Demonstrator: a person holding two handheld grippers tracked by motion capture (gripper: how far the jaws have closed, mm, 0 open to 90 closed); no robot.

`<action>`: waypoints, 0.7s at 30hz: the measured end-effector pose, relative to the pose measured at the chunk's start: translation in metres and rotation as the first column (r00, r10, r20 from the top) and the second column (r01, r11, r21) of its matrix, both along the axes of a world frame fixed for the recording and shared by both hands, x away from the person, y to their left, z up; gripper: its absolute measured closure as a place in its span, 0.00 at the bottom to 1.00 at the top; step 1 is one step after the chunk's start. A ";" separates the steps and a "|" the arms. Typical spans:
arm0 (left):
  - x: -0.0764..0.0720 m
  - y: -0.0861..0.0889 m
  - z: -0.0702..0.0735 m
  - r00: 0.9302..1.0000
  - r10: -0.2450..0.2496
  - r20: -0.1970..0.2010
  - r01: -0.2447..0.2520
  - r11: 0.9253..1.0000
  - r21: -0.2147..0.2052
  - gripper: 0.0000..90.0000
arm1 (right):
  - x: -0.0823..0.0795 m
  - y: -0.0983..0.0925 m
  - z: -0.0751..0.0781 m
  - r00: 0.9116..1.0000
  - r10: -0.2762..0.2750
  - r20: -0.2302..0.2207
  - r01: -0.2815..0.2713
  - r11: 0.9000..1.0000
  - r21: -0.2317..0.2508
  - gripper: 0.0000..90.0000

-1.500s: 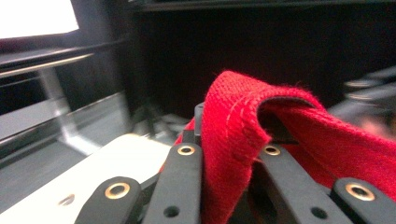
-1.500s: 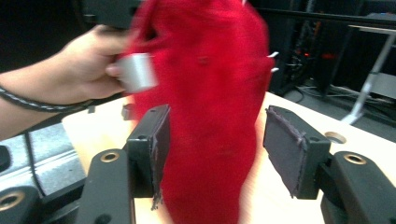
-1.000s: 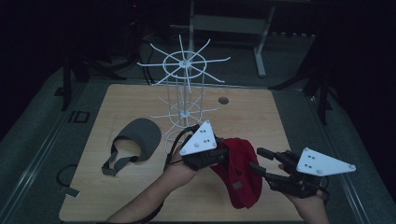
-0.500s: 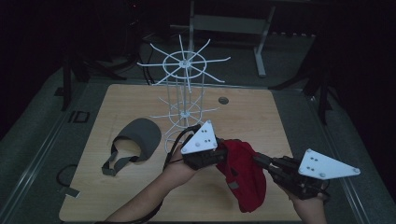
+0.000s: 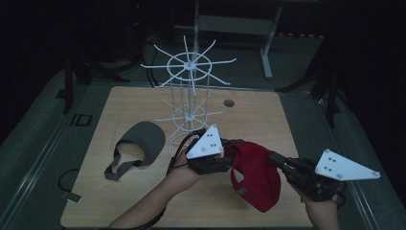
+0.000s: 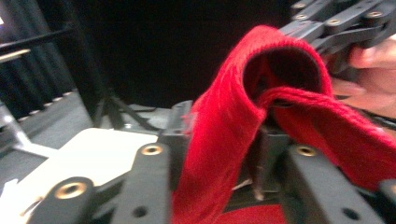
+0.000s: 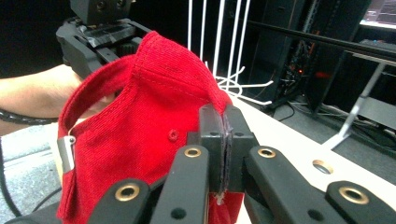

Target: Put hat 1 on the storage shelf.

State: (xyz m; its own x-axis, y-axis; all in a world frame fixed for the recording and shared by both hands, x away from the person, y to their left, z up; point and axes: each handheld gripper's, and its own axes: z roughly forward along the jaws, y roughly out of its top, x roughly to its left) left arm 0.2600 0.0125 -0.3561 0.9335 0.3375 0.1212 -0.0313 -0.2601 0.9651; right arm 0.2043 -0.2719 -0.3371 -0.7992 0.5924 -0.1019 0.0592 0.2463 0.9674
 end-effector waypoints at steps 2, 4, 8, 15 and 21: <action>0.001 0.004 0.000 1.000 0.012 -0.004 -0.012 1.000 -0.006 0.69 | 0.000 -0.001 0.000 1.000 -0.006 0.000 0.006 1.000 0.003 0.99; 0.002 0.008 0.000 1.000 0.016 -0.008 -0.016 1.000 -0.015 0.67 | 0.000 -0.001 0.000 1.000 -0.010 -0.001 0.010 1.000 0.005 0.99; -0.001 0.015 0.000 0.999 0.034 -0.001 -0.034 0.999 -0.009 0.62 | -0.001 0.000 0.000 1.000 -0.019 0.000 0.019 1.000 0.009 0.99; -0.004 0.029 -0.002 0.997 0.076 -0.001 -0.076 0.997 -0.009 0.56 | -0.001 0.001 0.002 1.000 -0.029 0.001 0.029 0.999 0.014 0.99; -0.001 0.046 -0.010 0.990 0.135 -0.048 -0.137 0.990 -0.033 0.57 | -0.002 0.000 0.003 0.999 -0.042 0.007 0.042 0.999 0.025 0.99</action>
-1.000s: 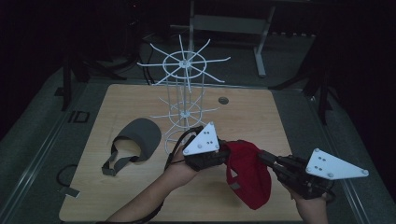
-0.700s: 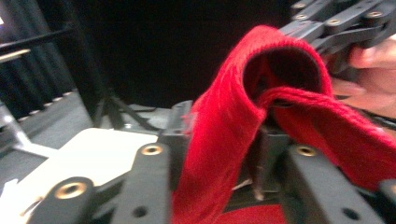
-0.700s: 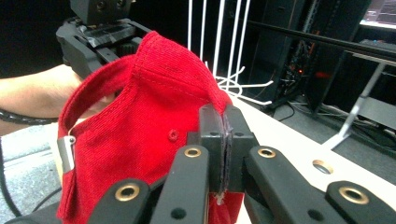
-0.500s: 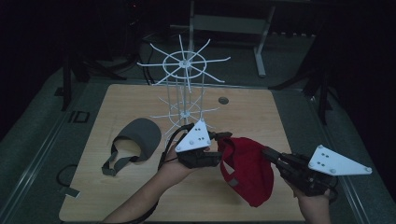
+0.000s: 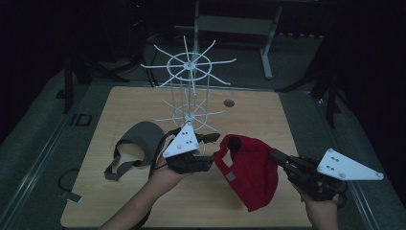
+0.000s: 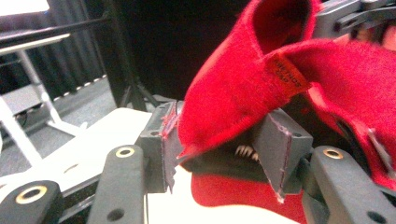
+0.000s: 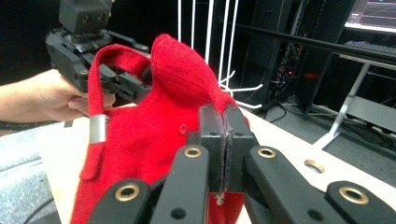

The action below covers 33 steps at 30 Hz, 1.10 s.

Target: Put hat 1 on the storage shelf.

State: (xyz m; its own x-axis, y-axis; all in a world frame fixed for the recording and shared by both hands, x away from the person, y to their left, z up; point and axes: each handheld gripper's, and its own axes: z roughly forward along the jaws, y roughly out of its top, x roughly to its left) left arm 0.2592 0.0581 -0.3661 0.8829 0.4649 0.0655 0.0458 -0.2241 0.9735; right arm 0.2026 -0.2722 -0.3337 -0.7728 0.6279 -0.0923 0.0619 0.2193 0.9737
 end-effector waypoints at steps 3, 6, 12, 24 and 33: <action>-0.002 0.008 -0.001 0.999 0.031 0.006 -0.031 0.999 -0.016 0.58 | 0.000 -0.002 0.003 1.000 -0.019 0.000 0.019 1.000 0.004 0.99; -0.005 0.015 -0.002 0.998 0.069 0.009 -0.069 0.997 -0.034 0.58 | 0.002 -0.004 0.007 0.999 -0.034 0.007 0.034 0.999 0.009 0.99; -0.012 0.026 -0.010 0.994 0.105 0.011 -0.104 0.994 -0.022 0.58 | 0.007 -0.008 0.023 0.996 -0.079 0.039 0.078 0.997 0.012 0.99; -0.026 0.043 -0.039 0.993 0.117 -0.024 -0.117 0.993 -0.007 0.59 | 0.032 -0.015 0.065 0.980 -0.179 0.087 0.174 0.983 0.061 0.99; -0.030 0.052 -0.058 0.991 0.123 -0.058 -0.124 0.992 -0.005 0.59 | 0.056 -0.009 0.090 0.970 -0.221 0.102 0.211 0.972 0.101 0.99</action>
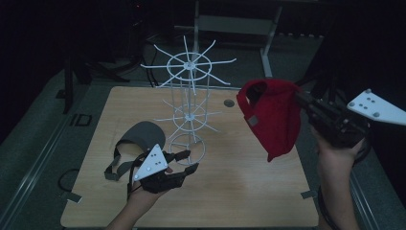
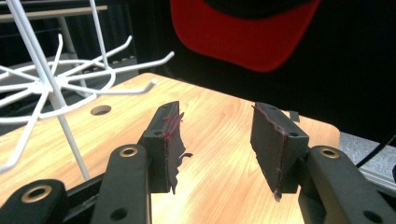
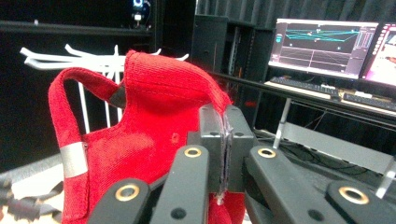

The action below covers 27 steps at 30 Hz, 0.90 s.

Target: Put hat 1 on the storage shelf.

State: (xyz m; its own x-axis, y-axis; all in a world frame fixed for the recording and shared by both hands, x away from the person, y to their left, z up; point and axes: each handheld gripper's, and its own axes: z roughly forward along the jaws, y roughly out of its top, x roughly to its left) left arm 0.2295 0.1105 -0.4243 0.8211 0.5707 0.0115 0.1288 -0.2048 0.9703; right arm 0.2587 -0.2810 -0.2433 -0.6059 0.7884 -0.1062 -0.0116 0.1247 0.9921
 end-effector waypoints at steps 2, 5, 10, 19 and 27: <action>-0.001 0.001 -0.001 1.000 0.004 0.000 -0.004 1.000 0.006 0.59 | 0.006 0.002 0.005 1.000 -0.007 -0.001 0.007 1.000 0.010 0.99; 0.000 0.002 -0.002 1.000 0.008 0.004 -0.008 1.000 0.010 0.59 | 0.012 0.006 0.011 1.000 -0.014 0.003 0.014 1.000 0.015 0.99; 0.001 0.003 -0.005 1.000 0.011 -0.001 -0.011 1.000 0.009 0.59 | 0.022 0.017 0.021 1.000 -0.023 -0.004 0.023 1.000 0.003 0.99; 0.002 0.006 -0.009 1.000 0.025 -0.009 -0.025 1.000 0.002 0.59 | 0.029 0.036 0.017 0.999 -0.030 -0.022 0.030 0.999 -0.038 0.99; 0.001 0.011 -0.014 0.999 0.042 -0.019 -0.042 0.999 -0.002 0.59 | 0.031 0.048 -0.002 0.999 -0.028 -0.035 0.025 0.996 -0.086 0.99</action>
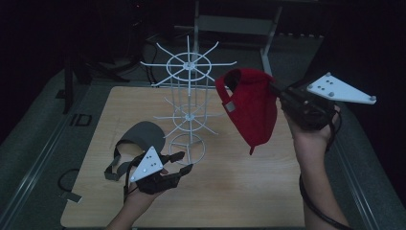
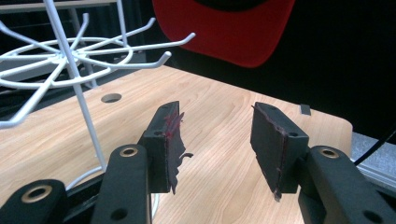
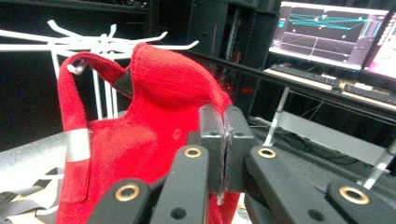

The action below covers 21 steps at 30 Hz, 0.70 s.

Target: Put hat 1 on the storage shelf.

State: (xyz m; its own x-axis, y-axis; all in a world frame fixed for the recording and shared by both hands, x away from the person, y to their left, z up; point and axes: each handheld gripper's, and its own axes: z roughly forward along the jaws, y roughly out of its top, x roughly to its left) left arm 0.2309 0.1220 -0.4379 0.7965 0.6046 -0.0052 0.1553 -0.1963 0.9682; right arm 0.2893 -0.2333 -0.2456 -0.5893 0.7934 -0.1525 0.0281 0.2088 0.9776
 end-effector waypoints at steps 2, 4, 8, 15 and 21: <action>0.000 0.001 -0.001 1.000 0.005 0.001 -0.005 1.000 0.000 0.59 | 0.000 0.002 -0.005 1.000 -0.002 -0.005 0.002 1.000 -0.011 0.99; 0.000 0.002 -0.002 1.000 0.006 -0.002 -0.006 1.000 -0.003 0.59 | -0.001 0.003 -0.010 1.000 0.006 -0.010 -0.006 1.000 -0.011 0.99; 0.000 0.004 -0.003 1.000 0.016 -0.002 -0.016 1.000 0.001 0.59 | -0.002 0.005 -0.022 0.999 0.023 -0.029 -0.023 1.000 -0.021 0.98; -0.002 0.009 -0.007 0.999 0.037 0.000 -0.037 0.999 -0.003 0.59 | -0.011 0.005 -0.039 0.995 0.086 -0.059 -0.086 0.996 -0.009 0.98; -0.002 0.011 -0.010 0.999 0.034 -0.013 -0.034 0.999 0.001 0.59 | -0.017 0.003 -0.050 0.990 0.123 -0.075 -0.123 0.992 0.007 0.94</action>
